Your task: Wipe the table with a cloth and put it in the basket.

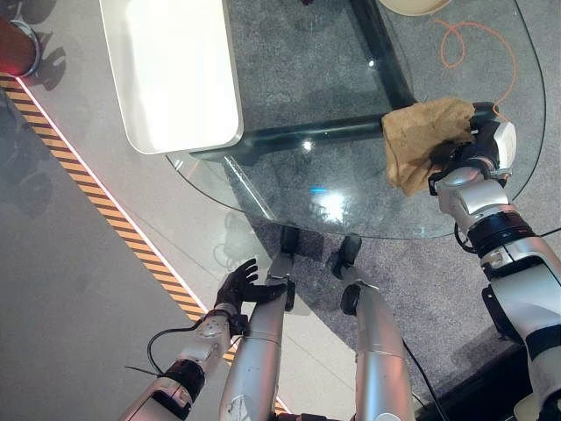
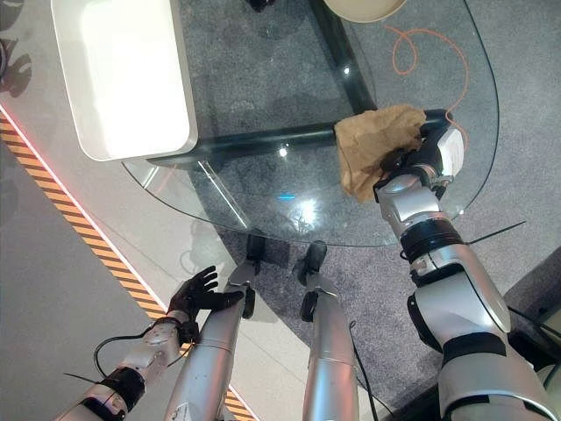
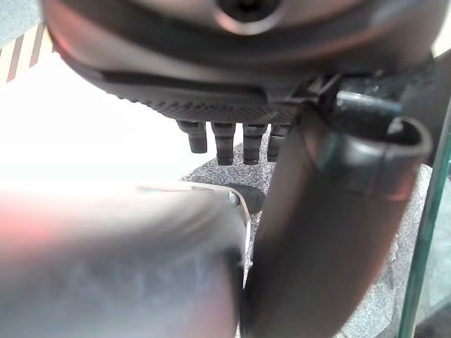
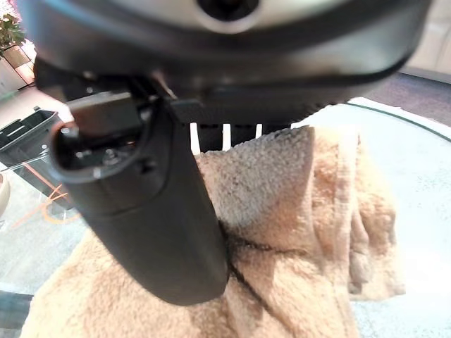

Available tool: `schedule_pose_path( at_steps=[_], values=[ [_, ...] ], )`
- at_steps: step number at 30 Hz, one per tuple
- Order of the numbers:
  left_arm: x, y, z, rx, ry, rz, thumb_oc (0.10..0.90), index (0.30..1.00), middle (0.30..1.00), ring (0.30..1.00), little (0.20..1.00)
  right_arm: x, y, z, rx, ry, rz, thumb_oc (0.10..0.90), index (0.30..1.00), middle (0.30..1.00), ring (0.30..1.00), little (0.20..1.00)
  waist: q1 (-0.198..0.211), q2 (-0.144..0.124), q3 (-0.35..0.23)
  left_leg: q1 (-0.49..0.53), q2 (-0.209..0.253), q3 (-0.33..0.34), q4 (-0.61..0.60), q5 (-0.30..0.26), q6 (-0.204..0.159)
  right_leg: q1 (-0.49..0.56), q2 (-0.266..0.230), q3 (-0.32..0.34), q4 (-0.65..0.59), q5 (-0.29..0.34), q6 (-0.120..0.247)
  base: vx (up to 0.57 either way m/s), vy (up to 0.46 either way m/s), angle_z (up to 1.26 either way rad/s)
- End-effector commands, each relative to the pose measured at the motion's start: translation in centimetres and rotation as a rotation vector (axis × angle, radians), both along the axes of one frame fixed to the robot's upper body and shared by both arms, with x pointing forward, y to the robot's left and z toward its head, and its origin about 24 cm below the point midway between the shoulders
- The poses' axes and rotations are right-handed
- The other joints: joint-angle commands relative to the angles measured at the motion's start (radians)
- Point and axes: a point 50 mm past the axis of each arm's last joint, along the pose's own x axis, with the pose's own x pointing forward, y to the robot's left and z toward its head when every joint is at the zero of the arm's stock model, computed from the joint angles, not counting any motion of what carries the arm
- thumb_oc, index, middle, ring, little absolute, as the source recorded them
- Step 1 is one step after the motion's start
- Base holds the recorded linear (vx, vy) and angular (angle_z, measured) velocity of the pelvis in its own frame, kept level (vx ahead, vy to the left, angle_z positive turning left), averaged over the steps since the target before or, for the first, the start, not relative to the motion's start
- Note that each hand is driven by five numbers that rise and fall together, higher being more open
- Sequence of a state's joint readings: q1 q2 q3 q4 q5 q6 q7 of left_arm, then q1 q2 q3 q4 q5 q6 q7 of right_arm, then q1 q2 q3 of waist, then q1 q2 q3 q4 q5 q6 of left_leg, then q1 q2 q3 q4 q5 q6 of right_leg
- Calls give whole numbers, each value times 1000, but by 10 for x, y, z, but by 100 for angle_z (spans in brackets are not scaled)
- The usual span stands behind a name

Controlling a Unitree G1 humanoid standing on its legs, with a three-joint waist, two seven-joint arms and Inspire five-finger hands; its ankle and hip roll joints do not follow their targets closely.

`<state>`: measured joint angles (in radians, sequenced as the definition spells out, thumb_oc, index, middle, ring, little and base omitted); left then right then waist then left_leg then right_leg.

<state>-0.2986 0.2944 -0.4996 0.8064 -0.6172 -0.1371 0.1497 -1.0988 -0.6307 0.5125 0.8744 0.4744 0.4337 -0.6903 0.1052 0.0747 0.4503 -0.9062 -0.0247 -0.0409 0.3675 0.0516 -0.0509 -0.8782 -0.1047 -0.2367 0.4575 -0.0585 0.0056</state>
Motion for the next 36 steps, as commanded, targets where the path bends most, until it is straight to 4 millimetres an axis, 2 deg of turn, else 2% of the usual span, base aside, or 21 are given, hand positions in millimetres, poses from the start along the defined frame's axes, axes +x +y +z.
schedule_pose_path(
  at_steps=[1, 2, 6, 7, 8, 9, 10, 18, 19, 20, 31, 32, 33, 34, 36],
  values=[
    [-16, -2, -12, 17, 47, -11, 800, 900, 900, 900, 900, 15, 76, -11, 173, 22, 339, 100, 300, 300, 300, 200, 50, -5, 70, -1, -65, 57, 37, -90, 62, -16, -28, 52, -119, 124, 105, 47, 5, 5],
    [-23, -2, -16, 16, 67, -12, 800, 900, 900, 900, 900, 13, 76, -18, 178, 38, 337, 100, 300, 300, 300, 200, 55, -2, 70, 36, -61, 54, 42, -123, 58, 14, -23, 60, -105, 93, 113, 47, 9, 5],
    [-22, -2, -15, 8, 65, -5, 800, 900, 900, 900, 900, 12, 80, -7, 170, -67, 316, 100, 300, 300, 300, 200, 52, 0, 70, 44, -61, 56, 36, -121, 57, 20, -24, 62, -105, 92, 115, 12, 4, 1],
    [-22, -2, -16, 10, 68, 0, 800, 900, 900, 900, 900, 11, 81, -1, 162, -106, 309, 100, 300, 300, 300, 200, 50, -2, 70, 45, -61, 56, 36, -122, 56, 23, -24, 63, -106, 92, 116, -66, 8, 1],
    [-18, 1, -13, 13, 55, 10, 800, 900, 900, 900, 900, 10, 82, 16, 151, -181, 301, 100, 300, 300, 300, 200, 43, -8, 70, 12, -63, 59, 30, -90, 60, -5, -27, 56, -118, 121, 110, -62, 4, 0],
    [-19, 2, -14, 15, 58, 14, 800, 900, 900, 900, 900, 10, 82, 19, 146, -202, 296, 100, 300, 300, 300, 200, 42, -10, 70, 14, -62, 59, 31, -91, 60, -4, -26, 56, -117, 121, 110, 0, 0, 0],
    [-27, 3, -20, 17, 82, 20, 800, 900, 900, 900, 900, 8, 81, 18, 137, -228, 284, 100, 300, 300, 300, 200, 46, -10, 70, 53, -57, 56, 37, -127, 57, 30, -20, 65, -103, 90, 120, 59, 1, -1],
    [-33, 16, -21, 25, 83, 48, 800, 900, 900, 900, 900, -3, 62, 71, 84, -487, 198, 100, 300, 300, 300, 200, 37, -31, 70, 61, -49, 55, 38, -138, 65, 39, -15, 67, -104, 92, 126, 0, 0, 0],
    [-27, 18, -16, 25, 65, 52, 800, 900, 900, 900, 900, -6, 59, 84, 82, -536, 184, 100, 300, 300, 300, 200, 32, -35, 70, 26, -52, 59, 36, -108, 70, 10, -18, 60, -115, 121, 118, 0, 0, 0],
    [-33, 18, -21, 27, 85, 52, 800, 900, 900, 900, 900, -6, 57, 79, 82, -529, 176, 100, 300, 300, 300, 200, 36, -33, 70, 60, -48, 55, 43, -142, 67, 38, -14, 68, -100, 91, 126, 0, 0, 0],
    [-39, 24, -23, 21, 97, 52, 800, 900, 900, 900, 900, -14, 43, 111, 68, -667, 113, 100, 300, 300, 300, 200, 44, -26, 70, 47, -51, 54, 63, -154, 73, 30, -19, 64, -93, 87, 123, 2, 2, 0],
    [-34, 24, -19, 21, 80, 53, 800, 900, 900, 900, 900, -16, 43, 121, 59, -700, 108, 100, 300, 300, 300, 200, 41, -28, 70, 12, -54, 58, 58, -121, 76, 2, -25, 54, -107, 115, 113, -50, 17, 2],
    [-34, 24, -19, 19, 79, 54, 800, 900, 900, 900, 900, -17, 43, 123, 58, -712, 100, 100, 300, 300, 300, 200, 43, -26, 70, 11, -53, 58, 59, -122, 76, 1, -26, 54, -106, 114, 113, 0, 0, 0],
    [-41, 24, -24, 19, 97, 53, 800, 900, 900, 900, 900, -16, 43, 117, 57, -701, 95, 100, 300, 300, 300, 200, 47, -23, 70, 44, -50, 54, 65, -155, 72, 28, -22, 62, -91, 84, 121, 71, 15, 0],
    [-44, 24, -25, 17, 97, 53, 800, 900, 900, 900, 900, -21, 42, 124, 61, -767, 54, 100, 300, 300, 300, 200, 53, -19, 70, 43, -50, 52, 72, -162, 73, 29, -24, 61, -86, 78, 121, 40, 7, 0]
  ],
)
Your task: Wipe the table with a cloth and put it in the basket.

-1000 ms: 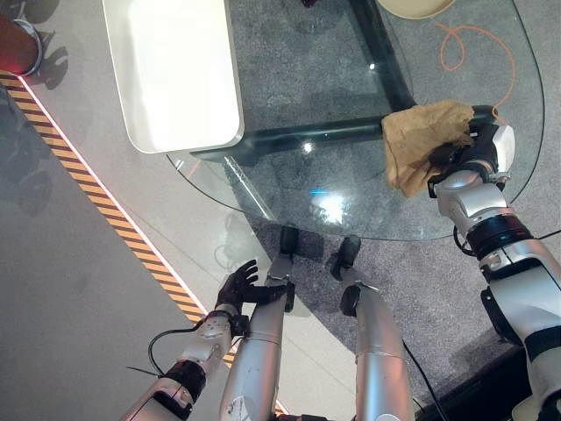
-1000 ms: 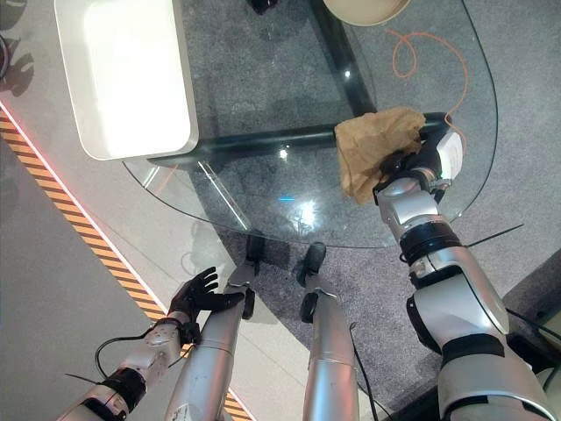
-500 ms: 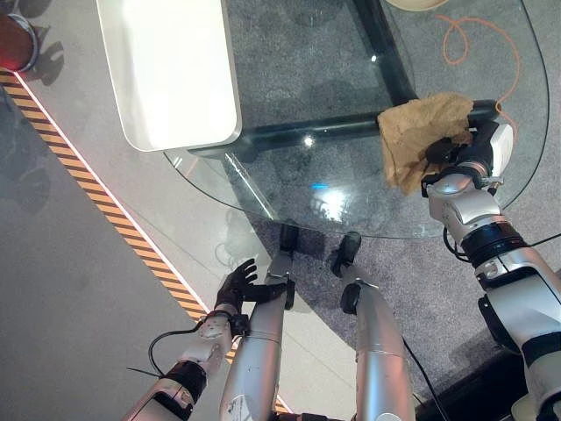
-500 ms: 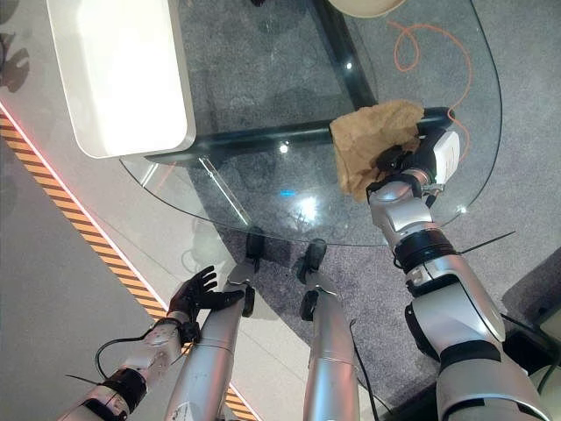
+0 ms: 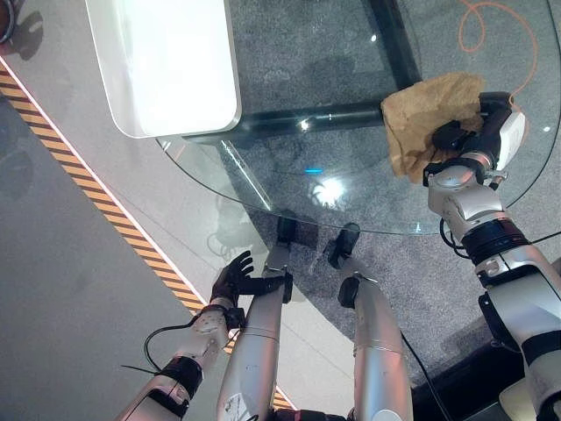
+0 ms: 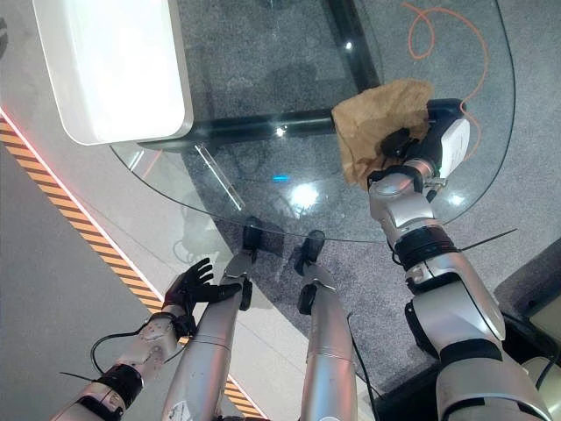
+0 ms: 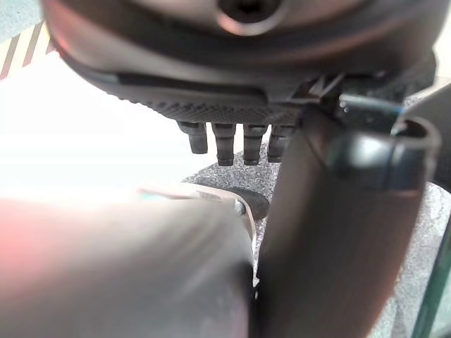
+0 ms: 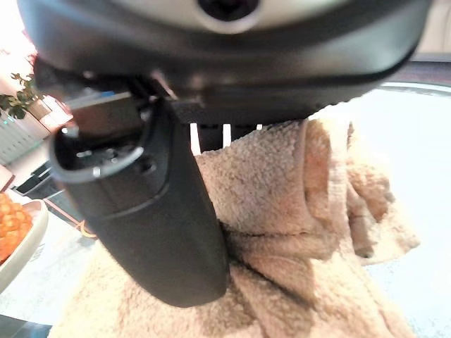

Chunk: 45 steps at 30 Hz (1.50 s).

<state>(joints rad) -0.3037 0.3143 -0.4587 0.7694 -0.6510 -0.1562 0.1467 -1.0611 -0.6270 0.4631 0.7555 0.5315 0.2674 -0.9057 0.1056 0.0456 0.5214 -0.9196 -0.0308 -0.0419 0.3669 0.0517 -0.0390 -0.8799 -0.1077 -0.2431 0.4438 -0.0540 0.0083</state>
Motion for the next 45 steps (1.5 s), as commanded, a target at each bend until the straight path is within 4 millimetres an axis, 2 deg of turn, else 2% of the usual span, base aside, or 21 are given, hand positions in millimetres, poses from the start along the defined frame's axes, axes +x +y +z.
schedule_pose_path(
  at_steps=[1, 2, 7, 19, 20, 22, 27, 28, 32, 38, 39, 40, 41, 45],
  values=[
    [-53, 15, -37, 53, 159, 8, 800, 900, 900, 900, 900, -16, 30, 106, -26, -502, 88, 100, 300, 300, 300, 200, 52, 10, -1, 53, -44, 53, 73, -160, 61, 27, -22, 67, -70, 74, 118, -38, 10, 1],
    [-47, 15, -34, 54, 142, 10, 800, 900, 900, 900, 900, -19, 29, 114, -26, -537, 81, 100, 300, 300, 300, 200, 49, 7, -1, 20, -47, 57, 69, -130, 66, 1, -27, 57, -82, 102, 110, -44, 7, 1],
    [-49, 19, -33, 58, 149, 10, 800, 900, 900, 900, 900, -26, 31, 127, -55, -597, 50, 100, 300, 300, 300, 200, 51, 5, -1, 22, -48, 57, 73, -132, 67, 6, -27, 54, -80, 98, 110, -9, 1, 0],
    [-52, 19, -34, 52, 145, 10, 800, 900, 900, 900, 900, -36, 36, 138, -107, -686, 13, 100, 300, 300, 300, 200, 54, -3, -1, 33, -44, 56, 73, -138, 71, 21, -26, 49, -80, 92, 108, 10, -11, 6],
    [-58, 20, -38, 54, 165, 12, 800, 900, 900, 900, 900, -36, 37, 136, -110, -691, 3, 100, 300, 300, 300, 200, 57, -2, -1, 68, -41, 52, 80, -171, 66, 51, -21, 59, -67, 63, 117, 65, -16, 2],
    [-57, 22, -38, 57, 167, 13, 800, 900, 900, 900, 900, -38, 37, 139, -115, -702, -3, 100, 300, 300, 300, 200, 56, -3, -1, 70, -41, 52, 82, -172, 64, 55, -20, 60, -69, 62, 118, 32, -8, 0],
    [-55, 24, -37, 57, 162, 13, 800, 900, 900, 900, 900, -34, 35, 135, -145, -634, -28, 100, 300, 300, 300, 200, 54, -7, -1, 71, -40, 54, 83, -174, 64, 57, -19, 61, -73, 64, 117, -13, -2, 0],
    [-49, 24, -33, 56, 143, 13, 800, 900, 900, 900, 900, -36, 34, 139, -147, -646, -34, 100, 300, 300, 300, 200, 50, -10, -1, 39, -42, 58, 77, -141, 68, 31, -23, 52, -87, 93, 108, -64, -10, 1],
    [-48, 23, -32, 57, 139, 3, 800, 900, 900, 900, 900, -31, 25, 131, -169, -578, -74, 100, 300, 300, 300, 200, 50, -8, -1, 33, -41, 58, 79, -143, 68, 26, -25, 52, -84, 94, 109, -15, -2, 0],
    [-48, 23, -34, 63, 150, 2, 800, 900, 900, 900, 900, -22, -1, 112, -212, -429, -221, 100, 300, 300, 300, 200, 50, -2, -1, 19, -41, 59, 82, -144, 69, 11, -26, 50, -83, 96, 108, 10, 0, 0],
    [-55, 23, -38, 62, 168, 0, 800, 900, 900, 900, 900, -21, -3, 105, -213, -400, -228, 100, 300, 300, 300, 200, 55, 2, -1, 51, -37, 54, 88, -177, 65, 37, -21, 59, -69, 66, 116, 0, 0, 0],
    [-49, 23, -34, 63, 148, 0, 800, 900, 900, 900, 900, -22, -10, 107, -212, -392, -251, 100, 300, 300, 300, 200, 50, 0, -1, 13, -42, 58, 84, -145, 68, 6, -27, 51, -84, 96, 108, 60, 6, 1],
    [-55, 23, -38, 63, 165, -3, 800, 900, 900, 900, 900, -20, -14, 98, -216, -353, -262, 100, 300, 300, 300, 200, 55, 6, -1, 45, -39, 54, 89, -177, 65, 31, -22, 60, -71, 68, 116, 0, 0, 0],
    [-54, 23, -37, 65, 166, -4, 800, 900, 900, 900, 900, -19, -25, 92, -237, -286, -284, 100, 300, 300, 300, 200, 55, 10, -1, 36, -41, 53, 94, -181, 65, 23, -22, 62, -71, 70, 119, 16, 2, 0]
  ],
)
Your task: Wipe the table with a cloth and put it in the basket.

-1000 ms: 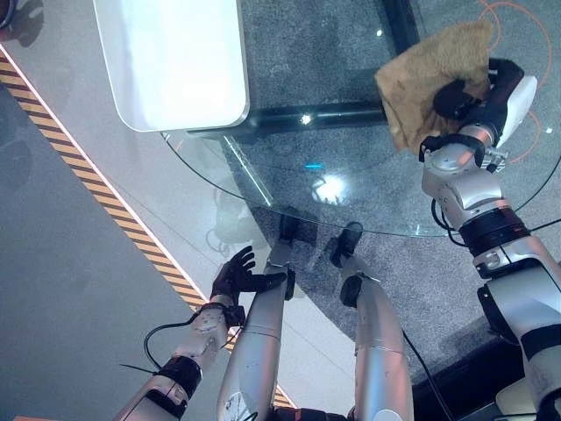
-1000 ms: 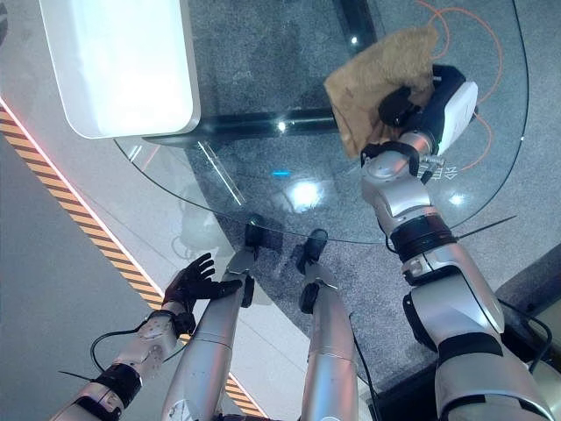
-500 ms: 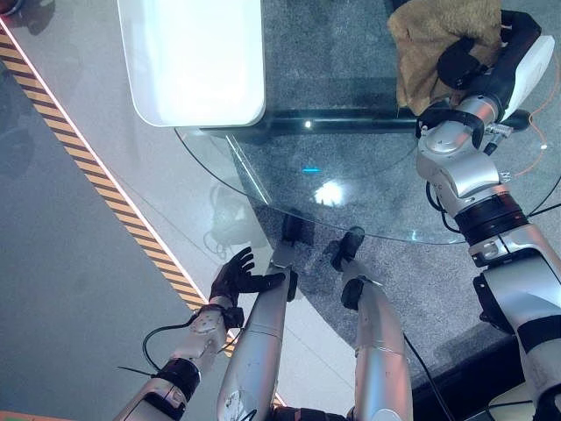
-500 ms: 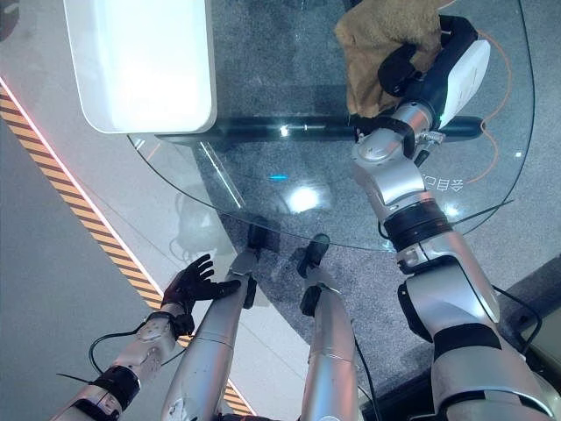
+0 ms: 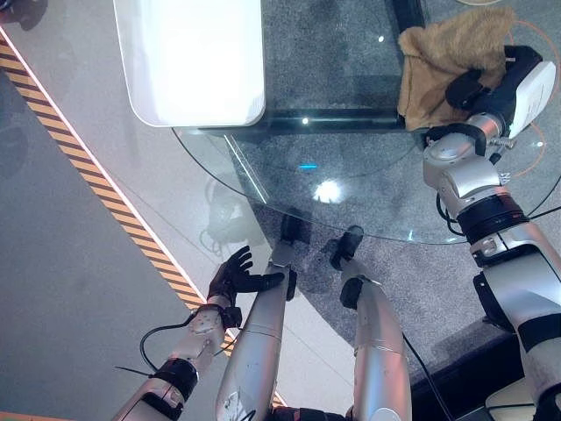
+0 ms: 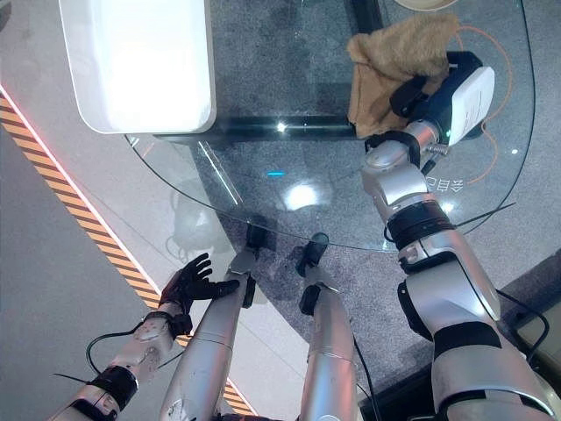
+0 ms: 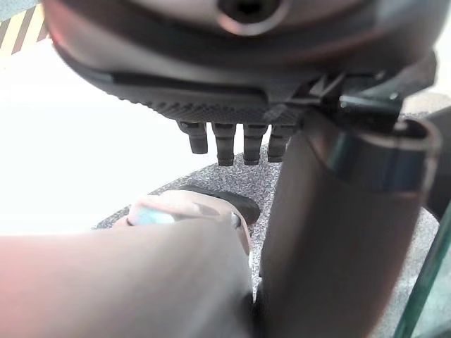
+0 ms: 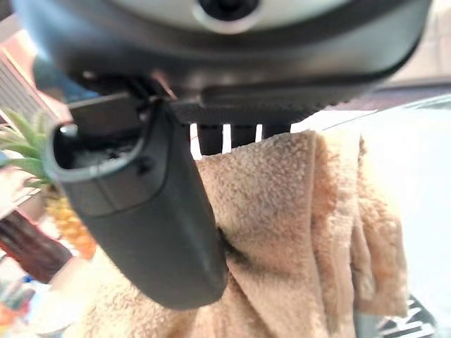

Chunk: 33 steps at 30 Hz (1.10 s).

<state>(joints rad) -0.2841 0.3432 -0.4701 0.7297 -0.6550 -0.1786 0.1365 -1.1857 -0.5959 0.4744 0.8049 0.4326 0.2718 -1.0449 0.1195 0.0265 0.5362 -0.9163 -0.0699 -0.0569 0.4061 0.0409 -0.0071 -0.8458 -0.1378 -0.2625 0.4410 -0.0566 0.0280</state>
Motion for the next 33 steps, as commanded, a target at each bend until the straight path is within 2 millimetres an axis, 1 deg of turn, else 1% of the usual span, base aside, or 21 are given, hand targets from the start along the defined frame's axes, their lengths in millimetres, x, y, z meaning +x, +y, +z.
schedule_pose_path(
  at_steps=[1, 4, 8, 12, 15, 18, 21, 24, 25, 26, 27, 28, 33],
  values=[
    [-52, 19, -41, 63, 199, 14, 800, 900, 900, 900, 900, -20, -40, 51, -155, -122, -162, 100, 300, 300, 300, 200, 40, 30, -16, 32, -3, 67, 53, -169, 32, -13, 8, 82, -70, 74, 100, 0, 0, 0],
    [-51, 21, -40, 62, 195, 13, 800, 900, 900, 900, 900, -16, -42, 46, -174, -43, -138, 100, 300, 300, 300, 200, 41, 29, -16, 29, -2, 69, 55, -169, 31, -16, 7, 80, -70, 74, 100, 0, 0, 0],
    [-47, 19, -37, 55, 180, 0, 800, 900, 900, 900, 900, -8, -38, 40, -222, 72, -43, 100, 300, 300, 300, 200, 47, 34, -16, 21, -3, 68, 48, -161, 28, -20, 2, 74, -76, 75, 98, 0, 0, 0],
    [-48, 20, -37, 59, 181, -7, 800, 900, 900, 900, 900, -4, -32, 42, -260, 101, 18, 100, 300, 300, 300, 200, 53, 37, -16, 18, -5, 65, 45, -158, 27, -23, -2, 70, -77, 76, 99, 0, 0, 0],
    [-50, 22, -38, 68, 188, -9, 800, 900, 900, 900, 900, 1, -19, 47, -320, 115, 102, 100, 300, 300, 300, 200, 59, 39, -16, 15, -6, 60, 44, -156, 26, -28, -5, 66, -73, 76, 100, 0, 0, 0],
    [-51, 23, -39, 75, 191, -10, 800, 900, 900, 900, 900, 5, 0, 51, -369, 126, 198, 100, 300, 300, 300, 200, 66, 38, -16, 16, -7, 59, 41, -153, 25, -25, -6, 60, -75, 75, 100, 0, 0, 0],
    [-50, 23, -38, 73, 182, -12, 800, 900, 900, 900, 900, 10, 22, 50, -415, 154, 310, 100, 300, 300, 300, 200, 72, 35, -16, 18, -7, 59, 37, -150, 22, -21, -8, 53, -76, 74, 100, 0, 0, 0],
    [-48, 21, -36, 70, 172, -22, 800, 900, 900, 900, 900, 14, 41, 45, -435, 197, 418, 100, 300, 300, 300, 200, 77, 37, -16, 24, -8, 59, 29, -146, 21, -14, -13, 47, -79, 72, 99, 0, 0, 0],
    [-47, 20, -35, 70, 170, -28, 800, 900, 900, 900, 900, 15, 51, 40, -451, 228, 475, 100, 300, 300, 300, 200, 80, 38, -16, 25, -8, 59, 25, -142, 20, -13, -15, 44, -79, 71, 99, 0, 0, 0],
    [-46, 20, -35, 70, 170, -29, 800, 900, 900, 900, 900, 15, 53, 39, -451, 232, 484, 100, 300, 300, 300, 200, 81, 38, -16, 25, -9, 59, 24, -142, 20, -13, -15, 43, -80, 71, 99, 0, 0, 0],
    [-46, 19, -35, 69, 171, -32, 800, 900, 900, 900, 900, 16, 59, 36, -449, 243, 522, 100, 300, 300, 300, 200, 82, 39, -16, 25, -9, 59, 22, -140, 20, -12, -16, 41, -81, 71, 98, 0, 0, 0],
    [-46, 19, -36, 70, 173, -33, 800, 900, 900, 900, 900, 17, 66, 31, -439, 265, 559, 100, 300, 300, 300, 200, 84, 40, -16, 27, -9, 59, 20, -138, 18, -10, -17, 39, -80, 70, 97, 0, 0, 0],
    [-49, 18, -37, 76, 182, -39, 800, 900, 900, 900, 900, 19, 88, 12, -418, 326, 687, 100, 300, 300, 300, 200, 92, 40, -16, 31, -10, 57, 14, -133, 15, -2, -20, 32, -86, 70, 96, 0, 0, 0]
  ],
)
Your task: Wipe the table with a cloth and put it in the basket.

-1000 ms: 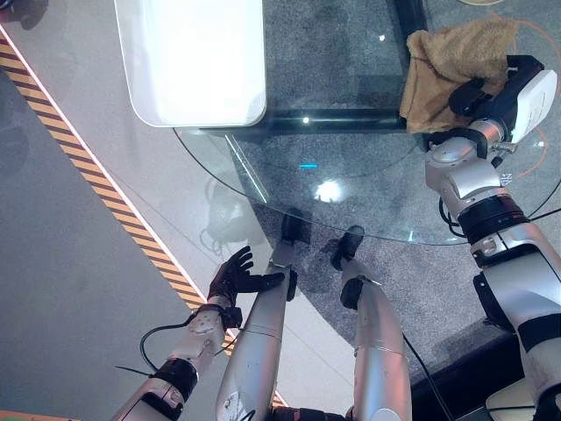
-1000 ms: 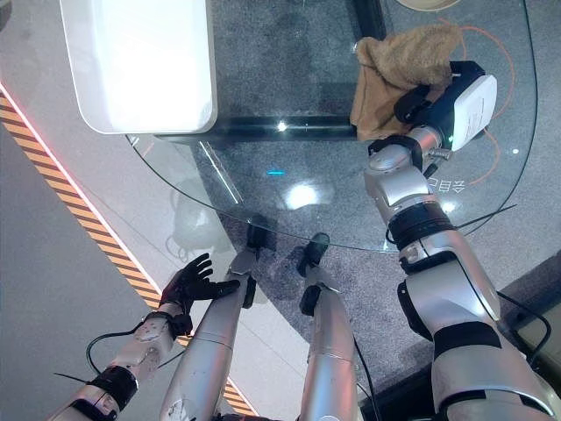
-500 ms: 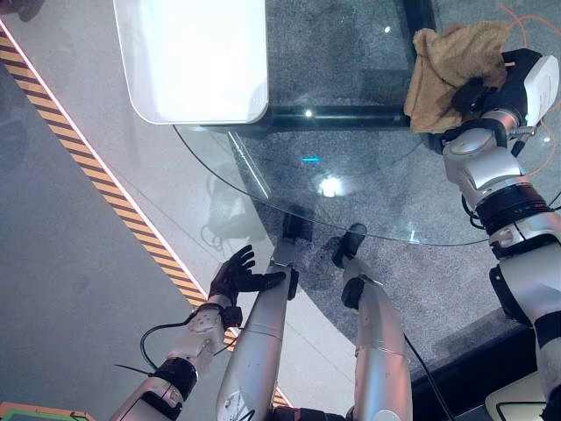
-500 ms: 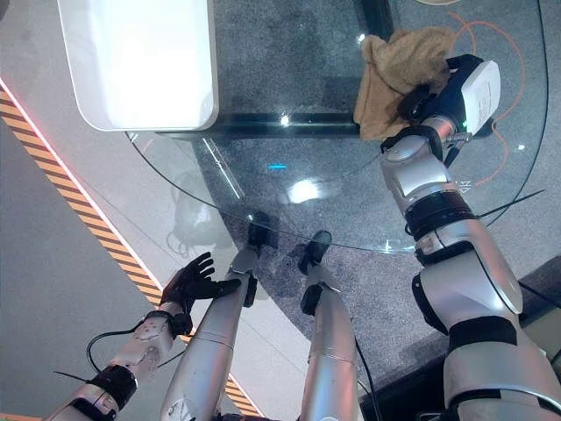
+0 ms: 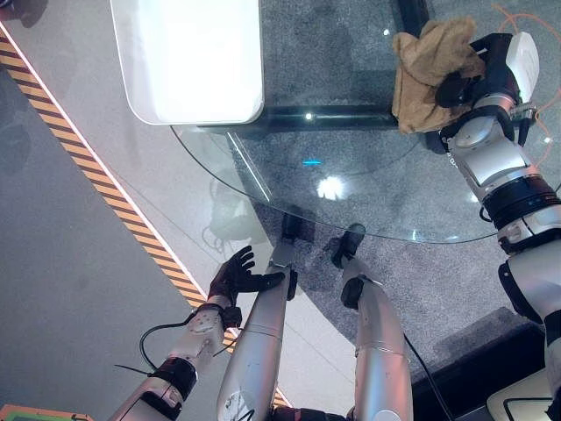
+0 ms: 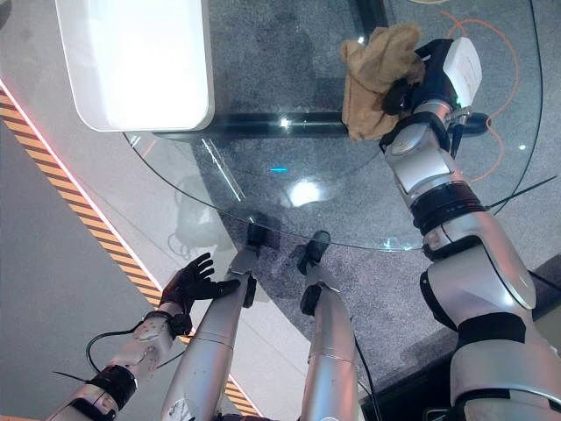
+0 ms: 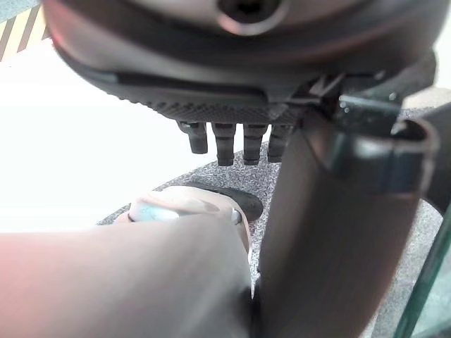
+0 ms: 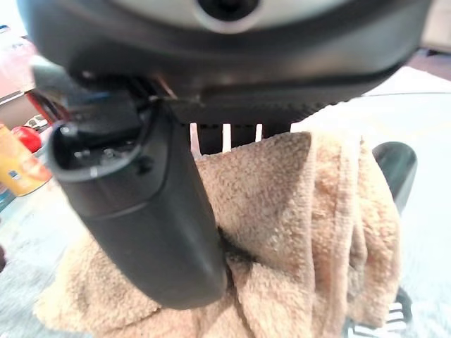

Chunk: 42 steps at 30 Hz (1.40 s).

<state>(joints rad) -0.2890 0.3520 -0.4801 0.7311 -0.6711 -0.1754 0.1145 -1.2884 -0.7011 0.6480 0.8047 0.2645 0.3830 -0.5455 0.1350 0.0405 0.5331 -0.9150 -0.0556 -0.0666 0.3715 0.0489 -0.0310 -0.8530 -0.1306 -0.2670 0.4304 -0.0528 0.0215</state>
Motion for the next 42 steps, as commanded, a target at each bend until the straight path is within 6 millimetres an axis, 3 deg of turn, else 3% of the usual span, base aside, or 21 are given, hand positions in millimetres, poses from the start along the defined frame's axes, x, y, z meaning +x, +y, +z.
schedule_pose_path(
  at_steps=[1, 11, 25, 42],
  values=[
    [-50, 18, -38, 88, 178, -22, 800, 900, 900, 900, 900, 7, 92, -18, -31, 111, 425, 100, 300, 300, 300, 200, 79, 27, -13, 30, -25, 66, 47, -139, 38, 6, -27, 36, -75, 66, 102, 0, 0, 0],
    [-45, 10, -36, 88, 163, -41, 800, 900, 900, 900, 900, 4, 128, -44, 26, 213, 611, 100, 300, 300, 300, 200, 86, 24, -13, 22, -27, 60, 48, -134, 33, 5, -27, 31, -81, 71, 104, 0, 0, 0],
    [-41, 4, -34, 90, 161, -49, 800, 900, 900, 900, 900, -8, 166, -75, -57, 341, 765, 100, 300, 300, 300, 200, 87, 16, -13, 16, -30, 53, 48, -126, 28, 3, -25, 31, -90, 81, 109, 4, -1, 2],
    [-36, 3, -32, 87, 154, -42, 800, 900, 900, 900, 900, -13, 174, -101, -96, 441, 785, 100, 300, 300, 300, 200, 86, 4, -13, 6, -27, 50, 48, -118, 25, 2, -24, 30, -100, 90, 115, 0, 0, 0]
  ],
)
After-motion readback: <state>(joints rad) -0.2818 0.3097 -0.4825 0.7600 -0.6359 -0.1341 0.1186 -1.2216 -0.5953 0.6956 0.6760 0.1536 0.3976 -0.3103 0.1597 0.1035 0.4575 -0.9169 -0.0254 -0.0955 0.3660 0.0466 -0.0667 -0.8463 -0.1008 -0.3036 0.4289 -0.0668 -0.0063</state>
